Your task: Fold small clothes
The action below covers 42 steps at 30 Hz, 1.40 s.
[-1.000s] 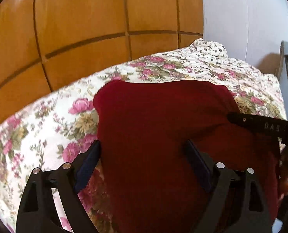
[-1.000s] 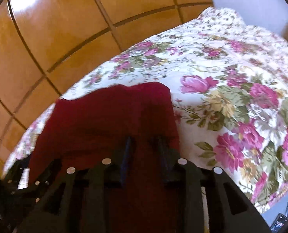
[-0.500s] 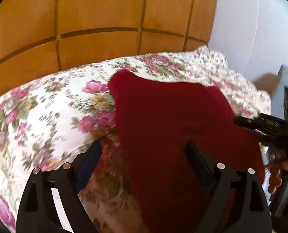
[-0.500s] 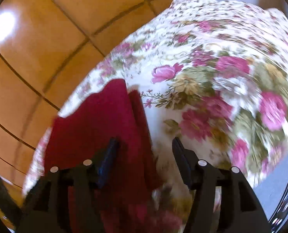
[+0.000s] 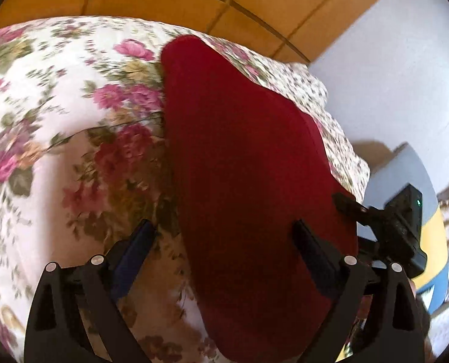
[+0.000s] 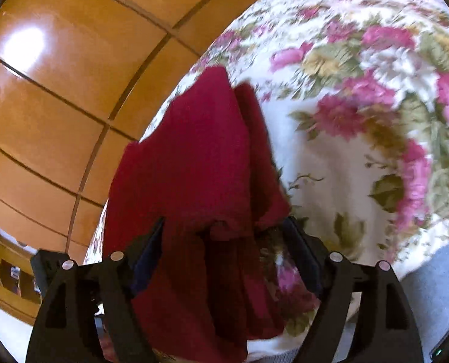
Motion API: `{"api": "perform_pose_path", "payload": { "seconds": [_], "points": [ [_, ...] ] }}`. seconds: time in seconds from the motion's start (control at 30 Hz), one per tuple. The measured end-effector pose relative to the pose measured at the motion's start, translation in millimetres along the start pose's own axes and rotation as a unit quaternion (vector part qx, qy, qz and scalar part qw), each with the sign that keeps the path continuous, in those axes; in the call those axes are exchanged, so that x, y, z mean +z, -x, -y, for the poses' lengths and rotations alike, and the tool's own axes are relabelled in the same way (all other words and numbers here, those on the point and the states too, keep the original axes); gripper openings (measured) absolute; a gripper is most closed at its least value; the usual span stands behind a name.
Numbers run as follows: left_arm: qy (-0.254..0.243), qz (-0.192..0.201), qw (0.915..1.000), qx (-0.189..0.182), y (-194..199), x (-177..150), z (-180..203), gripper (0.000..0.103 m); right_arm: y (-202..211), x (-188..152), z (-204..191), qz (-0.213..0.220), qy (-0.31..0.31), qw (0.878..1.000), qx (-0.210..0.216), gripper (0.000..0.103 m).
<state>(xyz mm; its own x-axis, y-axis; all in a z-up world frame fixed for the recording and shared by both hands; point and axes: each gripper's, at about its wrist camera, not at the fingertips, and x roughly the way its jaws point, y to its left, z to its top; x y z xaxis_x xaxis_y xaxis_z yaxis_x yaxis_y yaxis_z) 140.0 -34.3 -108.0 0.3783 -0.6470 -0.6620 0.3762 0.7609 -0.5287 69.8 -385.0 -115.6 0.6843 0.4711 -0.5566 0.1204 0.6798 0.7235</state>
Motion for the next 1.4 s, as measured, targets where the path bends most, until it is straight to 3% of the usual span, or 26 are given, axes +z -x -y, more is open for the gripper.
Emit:
{"api": "perform_pose_path", "payload": {
  "seconds": [0.17, 0.23, 0.5, 0.6, 0.7, 0.77, 0.9, 1.1, 1.23, 1.4],
  "points": [
    [-0.012, -0.009, 0.9998, -0.012, -12, 8, 6, 0.090, -11, -1, 3, 0.006, -0.012, 1.000, 0.027, 0.074],
    [-0.012, -0.010, 0.9997, -0.017, -15, 9, 11, 0.084, -10, -1, 1, 0.003, -0.005, 1.000, 0.021, 0.069],
    [-0.021, -0.006, 0.9997, -0.006, -20, 12, 17, 0.084, -13, -4, -15, 0.000, 0.020, 1.000, -0.017, 0.066],
    [-0.035, -0.007, 0.9993, 0.005, -17, 12, 19, 0.084, -15, -4, -19, 0.002, 0.037, 0.999, -0.032, 0.059],
    [-0.069, 0.000, 0.9971, 0.033, -16, 12, 29, 0.069, -13, -5, -26, 0.001, 0.057, 0.998, -0.033, 0.045],
    [-0.087, 0.011, 0.9952, 0.043, -11, 13, 36, 0.058, -9, -5, -38, 0.007, 0.093, 0.994, -0.049, 0.041],
    [-0.125, 0.037, 0.9903, 0.049, 8, 21, 53, 0.054, 4, -4, -76, 0.040, 0.165, 0.984, -0.061, 0.039],
    [-0.156, 0.076, 0.9831, 0.059, 10, 68, 53, 0.054, -11, 36, -103, 0.081, 0.202, 0.975, -0.054, 0.039],
    [-0.177, 0.094, 0.9769, 0.075, -13, 116, 51, 0.054, -42, 77, -109, 0.109, 0.215, 0.969, -0.057, 0.039],
    [-0.168, 0.085, 0.9787, 0.081, -65, 170, 30, 0.056, -90, 135, -98, 0.129, 0.208, 0.967, -0.063, 0.039]
  ]
}}
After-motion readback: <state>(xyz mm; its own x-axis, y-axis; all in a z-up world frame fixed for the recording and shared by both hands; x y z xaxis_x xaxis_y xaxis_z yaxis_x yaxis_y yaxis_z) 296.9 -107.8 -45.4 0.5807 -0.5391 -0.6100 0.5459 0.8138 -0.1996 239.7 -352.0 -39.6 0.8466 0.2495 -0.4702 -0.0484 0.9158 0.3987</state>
